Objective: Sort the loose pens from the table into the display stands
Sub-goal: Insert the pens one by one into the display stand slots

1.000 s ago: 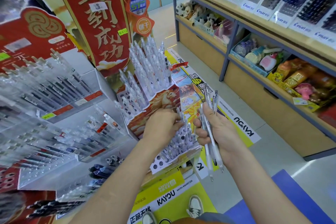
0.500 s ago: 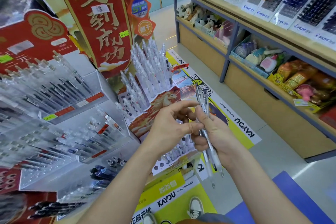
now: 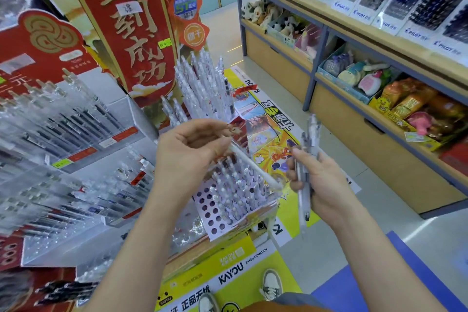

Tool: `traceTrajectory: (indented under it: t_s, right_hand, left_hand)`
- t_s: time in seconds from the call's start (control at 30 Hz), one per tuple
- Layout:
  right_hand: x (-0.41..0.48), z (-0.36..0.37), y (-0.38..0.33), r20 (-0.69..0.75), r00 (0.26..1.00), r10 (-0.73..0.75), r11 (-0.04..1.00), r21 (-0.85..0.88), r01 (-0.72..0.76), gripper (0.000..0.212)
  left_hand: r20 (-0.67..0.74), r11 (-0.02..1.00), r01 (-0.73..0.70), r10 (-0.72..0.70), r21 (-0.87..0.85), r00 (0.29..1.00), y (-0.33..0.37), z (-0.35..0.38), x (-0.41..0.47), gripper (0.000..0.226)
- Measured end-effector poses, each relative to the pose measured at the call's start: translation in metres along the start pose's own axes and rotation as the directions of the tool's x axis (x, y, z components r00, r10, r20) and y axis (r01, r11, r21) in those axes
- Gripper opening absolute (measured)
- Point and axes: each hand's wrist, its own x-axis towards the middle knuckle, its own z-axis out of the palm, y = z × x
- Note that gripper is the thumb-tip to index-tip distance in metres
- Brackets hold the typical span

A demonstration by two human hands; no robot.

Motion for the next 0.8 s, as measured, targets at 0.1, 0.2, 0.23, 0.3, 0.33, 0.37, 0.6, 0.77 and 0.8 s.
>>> traceTrajectory:
  t_s: [0.1, 0.2, 0.23, 0.3, 0.33, 0.37, 0.6, 0.77, 0.8]
  right_hand:
    - [0.004, -0.015, -0.011, -0.011, 0.999, -0.033, 0.996, 0.078, 0.034, 0.006]
    - [0.004, -0.021, -0.015, 0.027, 0.997, -0.067, 0.996, 0.058, 0.066, 0.006]
    - [0.004, -0.02, -0.014, 0.04, 0.996, -0.076, 0.996, 0.054, 0.074, 0.006]
    - [0.002, -0.017, -0.012, 0.059, 0.995, -0.079, 0.994, 0.076, 0.075, 0.009]
    - [0.002, -0.016, -0.01, 0.067, 0.995, -0.076, 0.993, 0.093, 0.07, 0.01]
    - [0.001, -0.014, -0.007, 0.072, 0.995, -0.072, 0.993, 0.1, 0.064, 0.01]
    - [0.001, -0.011, 0.004, 0.045, 0.998, -0.05, 0.998, 0.037, 0.048, 0.008]
    - [0.001, -0.011, 0.005, 0.054, 0.997, -0.053, 0.998, 0.046, 0.05, 0.008]
    - [0.001, -0.01, 0.006, 0.056, 0.997, -0.054, 0.998, 0.047, 0.051, 0.007]
  left_hand:
    - [-0.043, 0.983, -0.056, 0.064, 0.177, 0.997, -0.006, -0.009, -0.002, 0.022]
    - [-0.04, 0.948, -0.068, 0.084, 0.31, 0.996, -0.021, -0.004, -0.004, 0.022]
    - [-0.041, 0.938, -0.076, 0.096, 0.337, 0.995, -0.026, -0.002, -0.005, 0.021]
    - [-0.041, 0.933, -0.08, 0.1, 0.352, 0.994, -0.034, 0.003, -0.005, 0.019]
    - [-0.037, 0.934, -0.081, 0.1, 0.349, 0.994, -0.038, 0.005, -0.004, 0.019]
    - [-0.03, 0.931, -0.087, 0.105, 0.354, 0.994, -0.043, 0.006, -0.004, 0.02]
    - [0.124, 0.823, -0.259, 0.228, 0.505, 0.966, -0.078, 0.012, -0.002, 0.016]
    - [0.117, 0.838, -0.253, 0.225, 0.484, 0.967, -0.087, 0.014, -0.002, 0.016]
    - [0.117, 0.831, -0.267, 0.241, 0.488, 0.963, -0.088, 0.014, -0.002, 0.016]
